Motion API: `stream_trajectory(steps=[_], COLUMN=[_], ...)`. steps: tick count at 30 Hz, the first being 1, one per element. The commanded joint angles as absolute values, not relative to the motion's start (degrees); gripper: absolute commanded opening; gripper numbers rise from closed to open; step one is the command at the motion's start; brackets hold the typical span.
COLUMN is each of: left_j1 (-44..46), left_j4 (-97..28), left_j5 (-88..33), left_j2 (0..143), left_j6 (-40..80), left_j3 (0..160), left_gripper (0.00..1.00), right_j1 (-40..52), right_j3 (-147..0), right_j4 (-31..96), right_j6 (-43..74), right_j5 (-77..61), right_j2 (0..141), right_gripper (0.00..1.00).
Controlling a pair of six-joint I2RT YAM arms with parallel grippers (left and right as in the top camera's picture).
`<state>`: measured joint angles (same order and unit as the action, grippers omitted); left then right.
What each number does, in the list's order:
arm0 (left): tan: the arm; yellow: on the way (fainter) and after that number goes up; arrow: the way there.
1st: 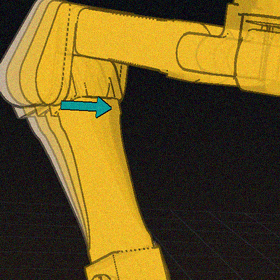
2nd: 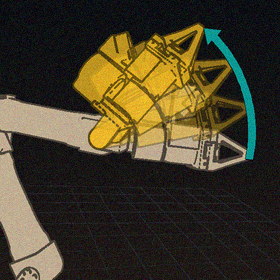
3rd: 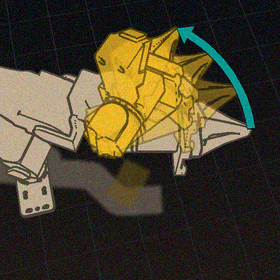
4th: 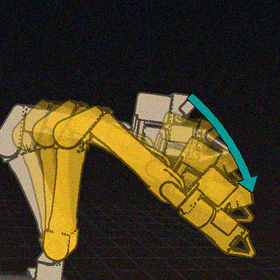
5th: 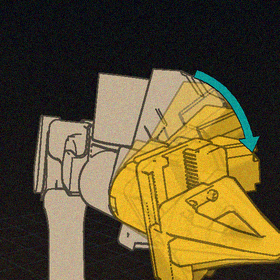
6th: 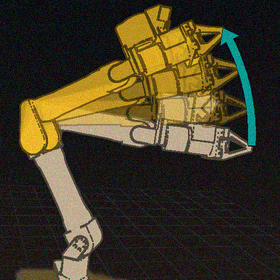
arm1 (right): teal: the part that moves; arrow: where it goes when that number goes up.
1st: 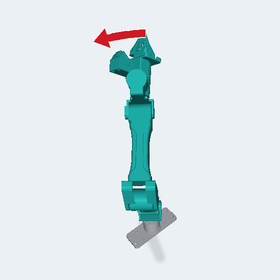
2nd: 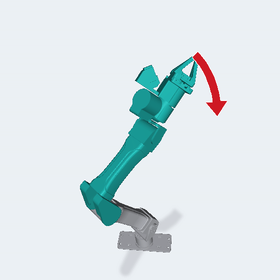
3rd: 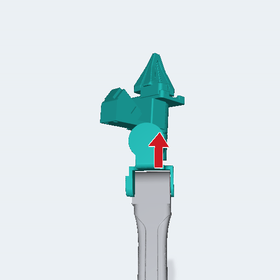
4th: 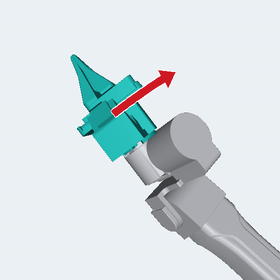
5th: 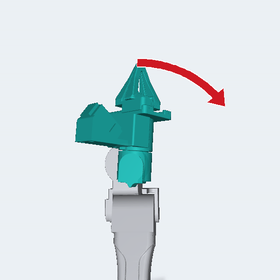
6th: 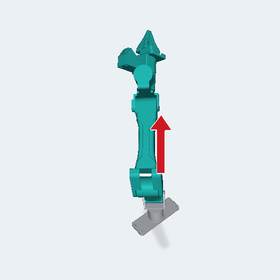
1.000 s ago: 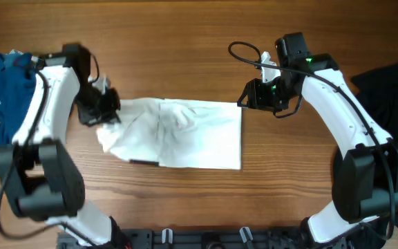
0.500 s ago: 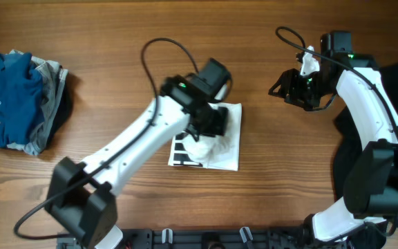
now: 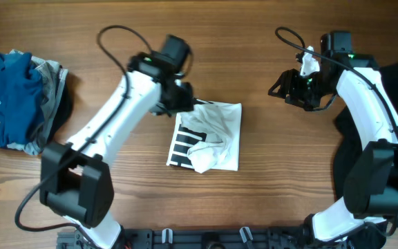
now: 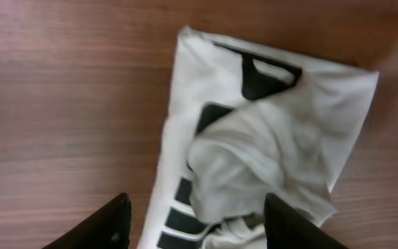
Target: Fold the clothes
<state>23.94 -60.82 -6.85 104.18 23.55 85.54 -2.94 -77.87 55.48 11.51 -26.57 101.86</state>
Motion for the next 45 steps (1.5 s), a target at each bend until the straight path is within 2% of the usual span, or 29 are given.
stream_trajectory(steps=[1,4,6,7,8,9,13,15,16,19,23,26,27,29,30,33,36,39,40,41,45], left_j1=[21.9,22.7,24.0,24.7,25.2,26.1,31.3,34.4,35.0,31.4,22.9,19.4,19.5,20.2,20.8,23.3,27.3,33.0,35.2,36.7,34.3], left_j4=[-57.8,-55.8,-55.2,-54.8,-54.5,-54.0,-47.9,-46.2,-47.7,-54.1,-55.5,-55.5,-54.5,-53.6,-53.9,-52.1,-44.8,-37.2,-35.6,-35.6,-38.7], left_j5=[-14.6,-22.0,-21.1,-21.2,-21.9,-24.1,-31.6,-29.9,-26.1,-15.2,-15.8,-17.9,-17.9,-18.5,-20.4,-29.0,-39.2,-37.9,-35.8,-32.9,-30.5], left_j2=[107.9,109.6,109.6,109.6,109.6,109.6,109.6,109.6,109.6,109.6,109.6,109.6,109.6,109.6,109.6,109.6,109.6,109.6,109.6,109.6,109.1], left_j6=[18.4,18.4,18.2,18.2,18.3,18.4,18.4,18.5,19.4,21.5,21.3,17.7,17.2,17.1,17.1,17.1,17.1,17.3,17.3,17.1,17.1], left_j3=[83.4,83.4,83.4,83.3,83.4,83.4,83.4,83.4,83.4,83.4,83.4,82.8,81.8,78.9,77.6,77.3,77.3,77.3,77.3,77.3,77.6], left_gripper=[0.59,0.41,0.39,0.33,0.22,0.04,0.04,0.04,0.09,0.33,0.35,0.48,0.49,0.45,0.30,0.07,0.04,0.04,0.15,0.41,0.41], right_j1=[-2.8,-2.8,-2.8,-2.8,-2.8,-2.8,-2.8,-2.8,-2.8,-2.8,-2.8,-2.8,-2.8,-2.8,-2.8,-2.8,-2.8,-2.8,-2.8,-2.8,-2.5], right_j3=[-78.3,-78.3,-78.3,-78.3,-78.3,-78.3,-78.3,-78.3,-78.3,-78.3,-78.3,-78.3,-78.3,-78.3,-78.3,-78.3,-78.3,-78.3,-78.3,-78.3,-78.3], right_j4=[55.5,55.6,55.6,55.6,55.6,55.6,55.2,55.3,55.6,55.5,55.6,55.5,55.6,55.7,55.6,55.6,55.5,55.5,55.4,55.3,56.6], right_j6=[10.5,10.4,10.4,10.4,10.5,10.4,10.5,10.5,10.5,10.4,10.0,10.1,10.0,10.0,10.0,10.1,10.1,10.1,10.3,10.4,6.0], right_j5=[-26.4,-26.4,-26.4,-26.4,-26.4,-26.4,-26.4,-26.4,-26.4,-26.4,-26.4,-26.4,-26.4,-26.4,-26.4,-26.4,-26.4,-26.4,-26.4,-26.4,-26.7], right_j2=[101.0,101.0,101.0,101.0,101.0,101.0,101.0,101.0,101.0,101.0,101.0,101.0,101.0,101.0,101.0,101.0,101.0,101.0,101.0,101.0,101.0], right_gripper=[0.60,0.60,0.60,0.60,0.60,0.60,0.60,0.60,0.60,0.60,0.60,0.61,0.61,0.61,0.61,0.61,0.61,0.61,0.61,0.61,0.61])
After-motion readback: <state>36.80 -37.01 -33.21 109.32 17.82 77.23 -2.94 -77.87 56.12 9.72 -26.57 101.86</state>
